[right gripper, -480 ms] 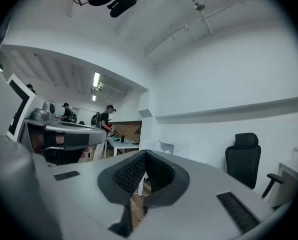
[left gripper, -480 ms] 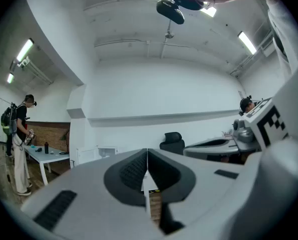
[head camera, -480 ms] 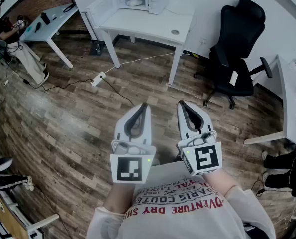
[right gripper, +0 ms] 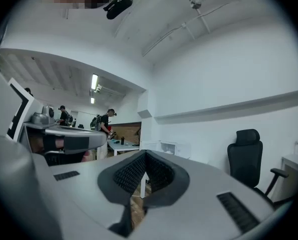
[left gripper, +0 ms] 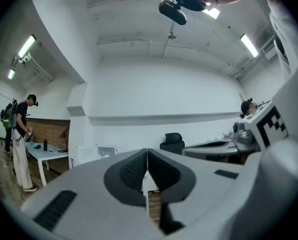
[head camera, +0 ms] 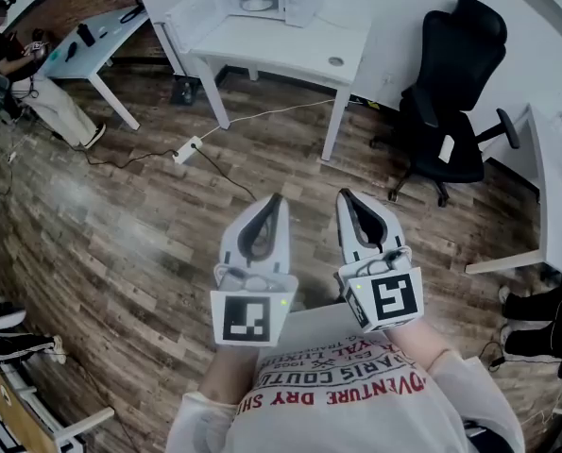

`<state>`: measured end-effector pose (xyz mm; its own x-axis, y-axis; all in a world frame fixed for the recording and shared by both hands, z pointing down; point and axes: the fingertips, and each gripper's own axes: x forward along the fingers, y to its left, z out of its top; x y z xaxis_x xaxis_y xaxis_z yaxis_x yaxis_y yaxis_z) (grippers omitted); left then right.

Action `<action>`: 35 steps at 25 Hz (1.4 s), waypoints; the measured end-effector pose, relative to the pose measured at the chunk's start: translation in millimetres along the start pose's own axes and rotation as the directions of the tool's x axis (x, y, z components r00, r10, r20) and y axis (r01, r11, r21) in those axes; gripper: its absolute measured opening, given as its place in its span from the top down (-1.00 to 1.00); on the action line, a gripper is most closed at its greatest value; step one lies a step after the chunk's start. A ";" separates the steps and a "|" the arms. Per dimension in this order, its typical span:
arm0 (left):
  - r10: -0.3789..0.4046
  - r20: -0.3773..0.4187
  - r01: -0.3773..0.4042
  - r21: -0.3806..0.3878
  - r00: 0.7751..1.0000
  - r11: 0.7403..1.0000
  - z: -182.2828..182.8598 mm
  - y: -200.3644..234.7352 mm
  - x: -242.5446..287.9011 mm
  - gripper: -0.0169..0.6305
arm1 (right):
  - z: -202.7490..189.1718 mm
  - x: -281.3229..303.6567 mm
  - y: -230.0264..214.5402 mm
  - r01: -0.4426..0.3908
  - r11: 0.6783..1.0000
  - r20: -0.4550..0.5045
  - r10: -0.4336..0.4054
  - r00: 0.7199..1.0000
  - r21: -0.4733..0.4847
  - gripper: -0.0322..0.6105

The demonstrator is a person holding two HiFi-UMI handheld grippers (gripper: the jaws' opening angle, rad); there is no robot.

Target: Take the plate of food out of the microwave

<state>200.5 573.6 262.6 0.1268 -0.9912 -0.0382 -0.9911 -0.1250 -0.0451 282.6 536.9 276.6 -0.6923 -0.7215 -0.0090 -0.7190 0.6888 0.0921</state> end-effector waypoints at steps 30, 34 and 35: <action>0.180 -0.033 -0.182 -0.079 0.983 0.980 -31.3 78.3 290.1 0.92 | -15.9 248.7 -196.7 -0.176 0.984 0.033 0.175 0.984 0.024 0.86; 0.219 -0.036 -0.221 -0.101 0.975 0.970 -37.0 95.7 336.7 0.92 | -20.9 293.8 -226.8 -0.209 0.978 0.022 0.208 0.978 0.023 0.86; 0.227 -0.045 -0.230 -0.108 0.973 0.967 -40.2 100.3 345.6 0.92 | -23.5 304.1 -232.1 -0.219 0.975 0.016 0.218 0.976 0.028 0.86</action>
<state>143.2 216.7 285.0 -0.1030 -0.9947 -0.0021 -0.9920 0.1026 0.0732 240.3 155.9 275.9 -0.8335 -0.5525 -0.0045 -0.5516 0.8317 0.0639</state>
